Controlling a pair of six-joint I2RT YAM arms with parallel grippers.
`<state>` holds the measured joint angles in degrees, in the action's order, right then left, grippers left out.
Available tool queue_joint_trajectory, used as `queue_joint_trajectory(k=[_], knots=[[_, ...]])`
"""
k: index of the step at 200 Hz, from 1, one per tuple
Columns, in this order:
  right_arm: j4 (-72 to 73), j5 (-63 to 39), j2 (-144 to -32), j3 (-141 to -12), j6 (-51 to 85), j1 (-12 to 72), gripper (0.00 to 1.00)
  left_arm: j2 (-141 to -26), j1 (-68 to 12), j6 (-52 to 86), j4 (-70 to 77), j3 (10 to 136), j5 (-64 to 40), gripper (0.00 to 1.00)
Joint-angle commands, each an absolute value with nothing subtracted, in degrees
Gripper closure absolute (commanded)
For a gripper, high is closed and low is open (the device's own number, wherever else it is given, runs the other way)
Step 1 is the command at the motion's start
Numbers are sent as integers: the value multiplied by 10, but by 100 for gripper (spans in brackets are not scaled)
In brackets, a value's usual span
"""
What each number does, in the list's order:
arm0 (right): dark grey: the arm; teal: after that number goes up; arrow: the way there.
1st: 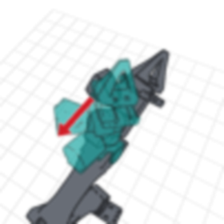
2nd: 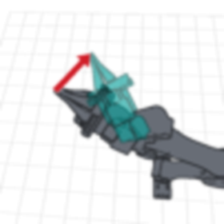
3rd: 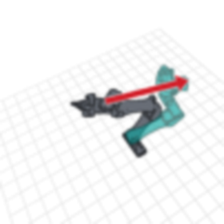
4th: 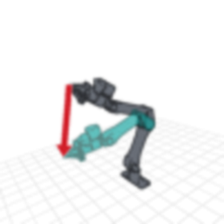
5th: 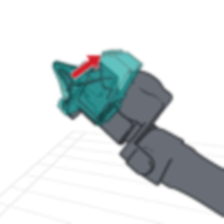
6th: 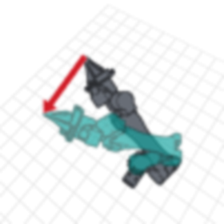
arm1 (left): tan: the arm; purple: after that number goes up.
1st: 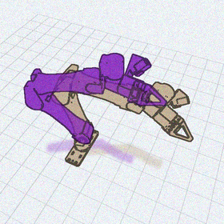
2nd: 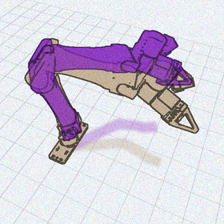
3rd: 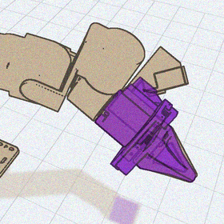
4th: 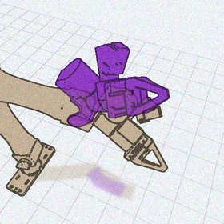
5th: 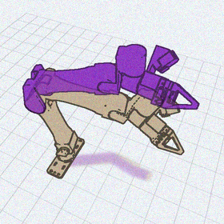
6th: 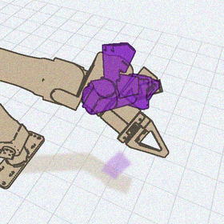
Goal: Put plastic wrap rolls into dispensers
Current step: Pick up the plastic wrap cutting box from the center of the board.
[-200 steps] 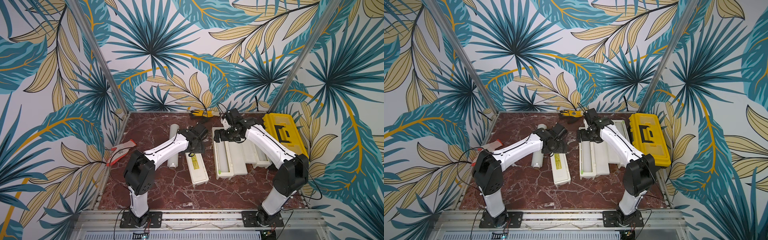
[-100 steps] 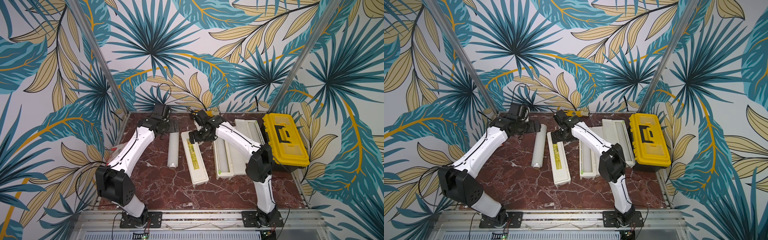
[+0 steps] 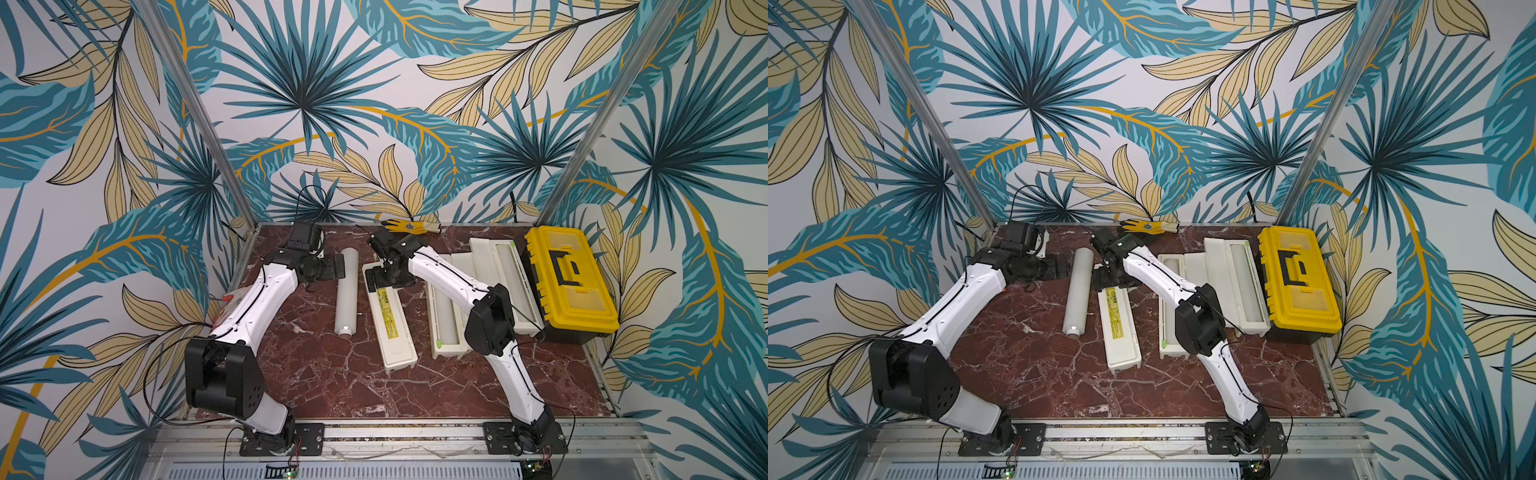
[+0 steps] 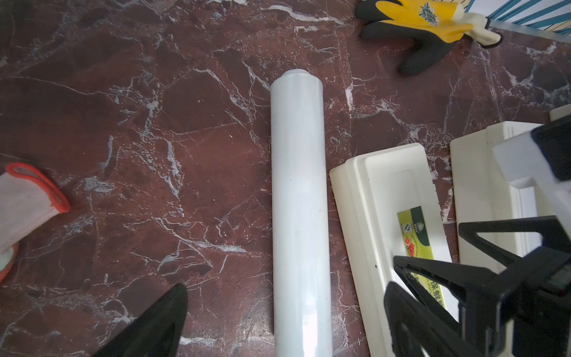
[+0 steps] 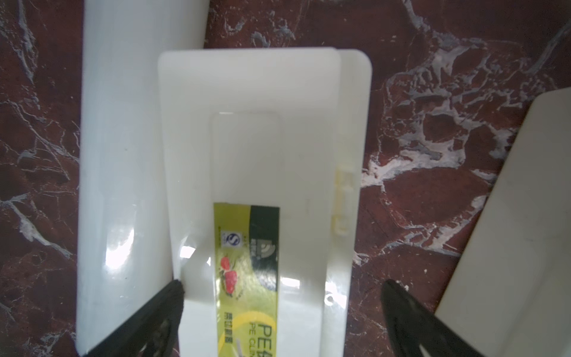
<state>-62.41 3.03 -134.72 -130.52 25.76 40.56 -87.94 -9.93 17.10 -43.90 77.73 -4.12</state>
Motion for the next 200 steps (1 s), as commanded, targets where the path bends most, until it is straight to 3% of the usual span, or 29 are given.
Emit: queue_joint_trajectory(k=[1, 99, 131, 160, 200], knots=[[-648, 38, -1368, -1313, 264, 412, 1, -865, -91, 163, -423, 762, -52, 0], [-686, 68, -1415, -1345, 282, 420, 1, -871, -87, 163, -423, 750, -57, 0], [-678, 70, -1406, -1344, 278, 420, 11, -874, -82, 163, -423, 750, -57, 0], [-673, 43, -1399, -1343, 270, 419, 34, -882, -81, 163, -421, 753, -65, 0], [-646, 12, -1339, -1298, 255, 398, 35, -908, -78, 171, -417, 772, -114, 0]])
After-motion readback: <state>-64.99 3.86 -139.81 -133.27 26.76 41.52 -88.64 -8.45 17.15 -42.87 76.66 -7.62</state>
